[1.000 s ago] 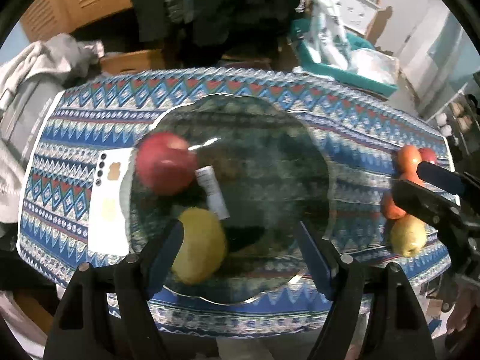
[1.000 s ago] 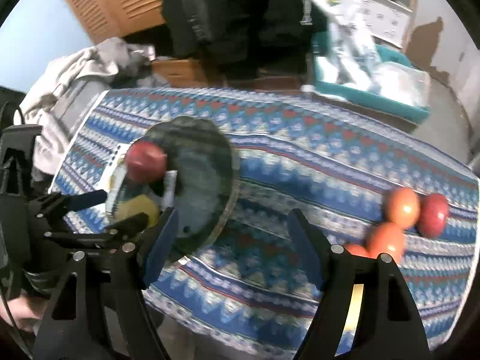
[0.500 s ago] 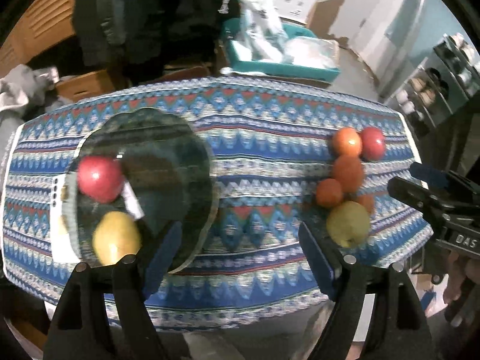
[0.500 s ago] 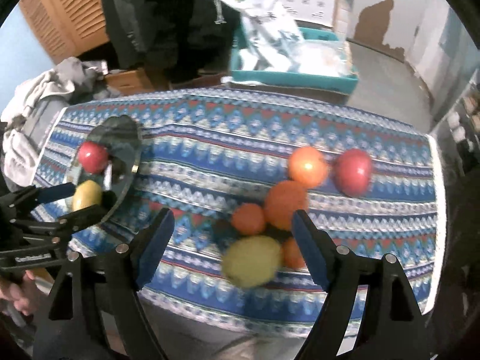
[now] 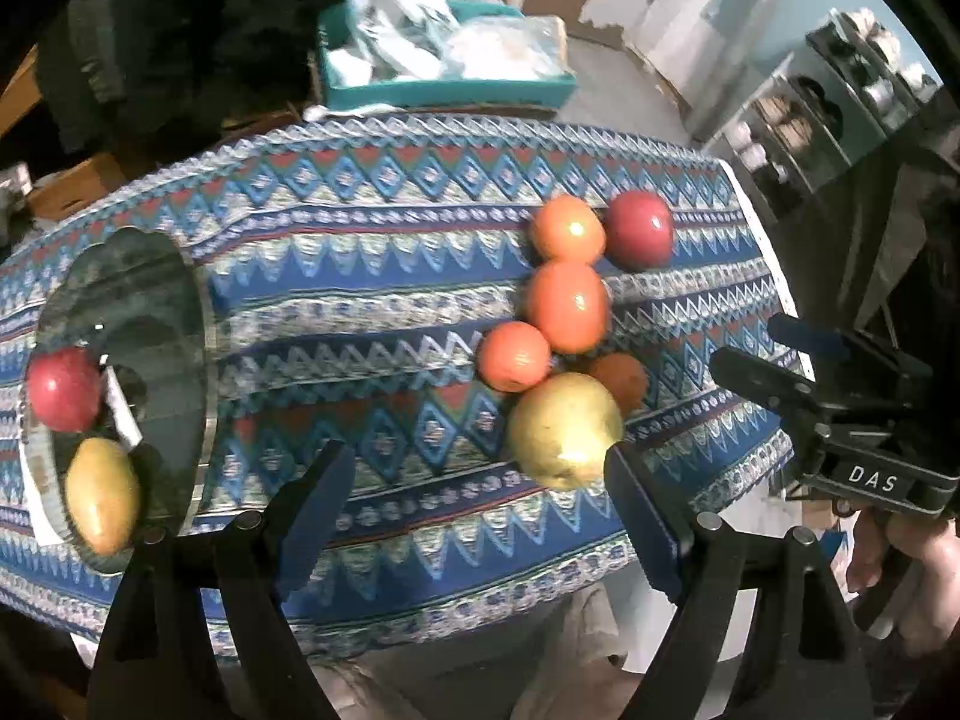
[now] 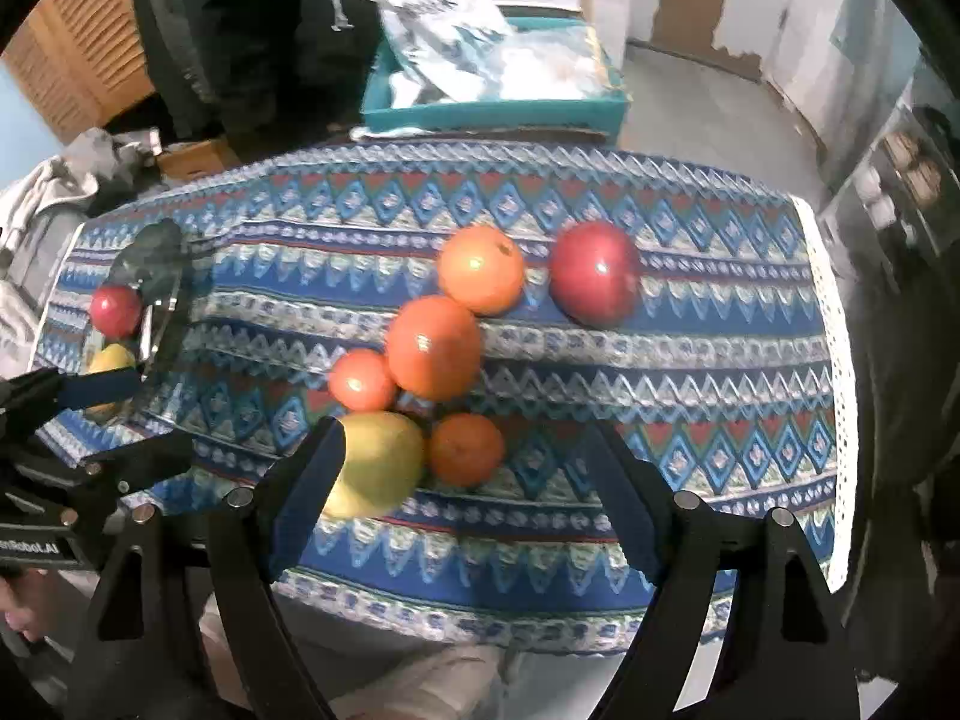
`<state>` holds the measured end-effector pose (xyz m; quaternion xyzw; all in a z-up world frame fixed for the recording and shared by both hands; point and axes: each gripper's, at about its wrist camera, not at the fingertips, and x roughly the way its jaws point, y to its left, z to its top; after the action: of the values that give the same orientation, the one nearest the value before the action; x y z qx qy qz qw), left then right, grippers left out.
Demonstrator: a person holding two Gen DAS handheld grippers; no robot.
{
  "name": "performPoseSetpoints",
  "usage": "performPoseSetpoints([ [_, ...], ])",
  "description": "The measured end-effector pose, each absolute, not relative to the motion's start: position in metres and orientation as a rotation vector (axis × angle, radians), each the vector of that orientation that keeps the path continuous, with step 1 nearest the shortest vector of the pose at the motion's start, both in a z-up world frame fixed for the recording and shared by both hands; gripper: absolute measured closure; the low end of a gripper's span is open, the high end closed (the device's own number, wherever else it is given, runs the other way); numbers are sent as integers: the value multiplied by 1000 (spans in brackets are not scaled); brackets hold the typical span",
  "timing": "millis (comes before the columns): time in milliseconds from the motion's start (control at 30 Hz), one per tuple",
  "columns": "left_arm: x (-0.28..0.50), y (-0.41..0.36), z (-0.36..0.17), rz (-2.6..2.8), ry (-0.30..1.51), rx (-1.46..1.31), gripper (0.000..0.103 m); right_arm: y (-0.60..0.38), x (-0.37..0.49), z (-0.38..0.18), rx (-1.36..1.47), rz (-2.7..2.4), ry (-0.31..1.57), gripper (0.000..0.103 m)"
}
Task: Organize fruits
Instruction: 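Move both tools back toward the remaining oranges, pear and apple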
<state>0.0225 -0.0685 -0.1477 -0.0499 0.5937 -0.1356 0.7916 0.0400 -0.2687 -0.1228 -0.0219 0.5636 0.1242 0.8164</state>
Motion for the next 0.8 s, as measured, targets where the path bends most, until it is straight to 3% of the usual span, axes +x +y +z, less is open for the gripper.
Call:
performPoseSetpoints([
  [800, 50, -140, -232, -353, 1471, -126, 17, -329, 43, -166, 75, 195, 1288, 22],
])
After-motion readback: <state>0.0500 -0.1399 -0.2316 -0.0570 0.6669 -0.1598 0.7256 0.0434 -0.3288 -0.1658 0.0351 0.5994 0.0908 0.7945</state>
